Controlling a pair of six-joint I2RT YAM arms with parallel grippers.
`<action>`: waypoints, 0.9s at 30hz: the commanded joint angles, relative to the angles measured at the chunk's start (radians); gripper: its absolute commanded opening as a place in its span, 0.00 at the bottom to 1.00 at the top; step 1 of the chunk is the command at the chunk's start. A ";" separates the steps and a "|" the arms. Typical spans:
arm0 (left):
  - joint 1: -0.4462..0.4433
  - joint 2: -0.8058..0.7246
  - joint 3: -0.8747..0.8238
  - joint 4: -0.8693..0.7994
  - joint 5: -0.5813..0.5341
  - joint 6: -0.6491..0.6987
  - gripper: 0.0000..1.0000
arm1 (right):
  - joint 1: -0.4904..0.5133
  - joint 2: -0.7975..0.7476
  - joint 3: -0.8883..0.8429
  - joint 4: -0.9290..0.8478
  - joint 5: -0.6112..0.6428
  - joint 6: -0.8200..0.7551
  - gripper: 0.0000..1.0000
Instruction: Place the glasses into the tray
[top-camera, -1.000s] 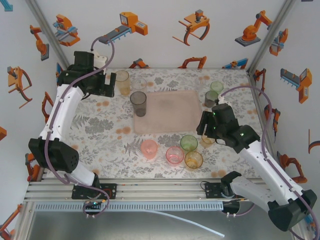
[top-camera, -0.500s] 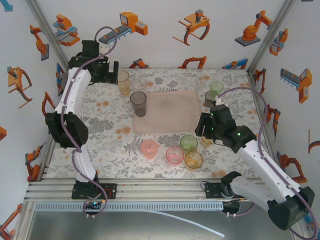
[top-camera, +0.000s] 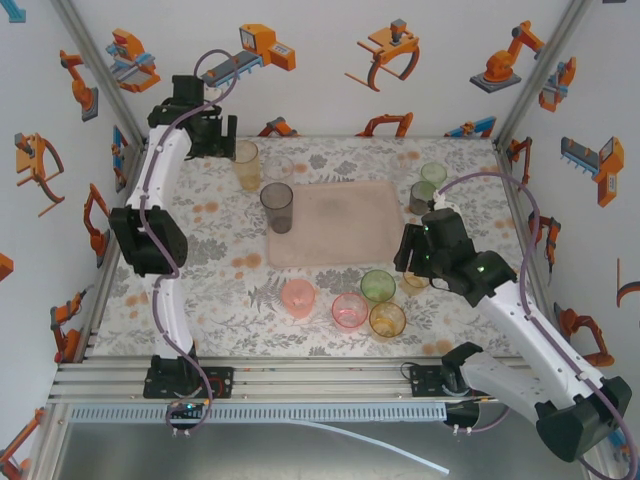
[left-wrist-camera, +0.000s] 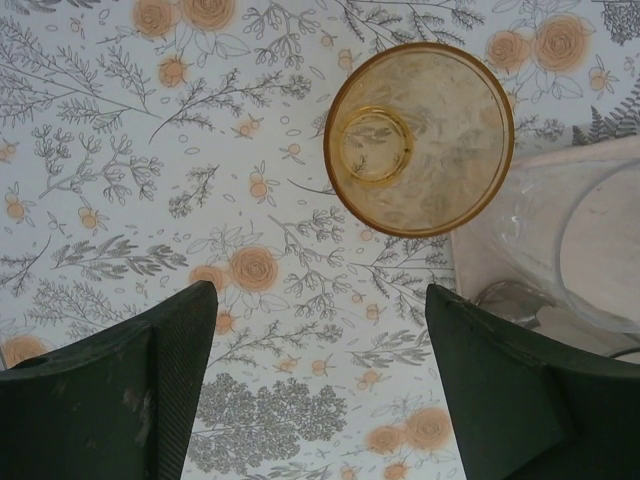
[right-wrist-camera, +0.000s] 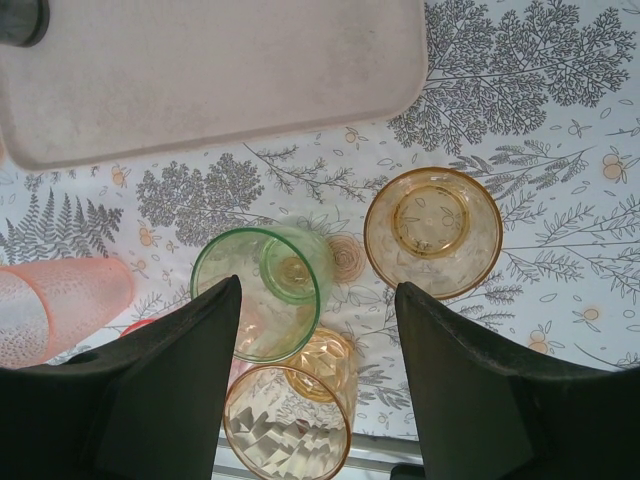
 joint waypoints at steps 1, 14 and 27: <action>0.002 0.046 0.068 -0.015 0.014 -0.015 0.77 | -0.004 -0.001 0.015 -0.007 0.025 -0.009 0.59; -0.004 0.179 0.196 -0.011 0.013 -0.011 0.71 | -0.004 0.015 0.012 -0.003 0.030 -0.004 0.59; -0.016 0.245 0.230 0.008 0.012 0.000 0.59 | -0.004 0.045 0.022 0.004 0.028 0.002 0.59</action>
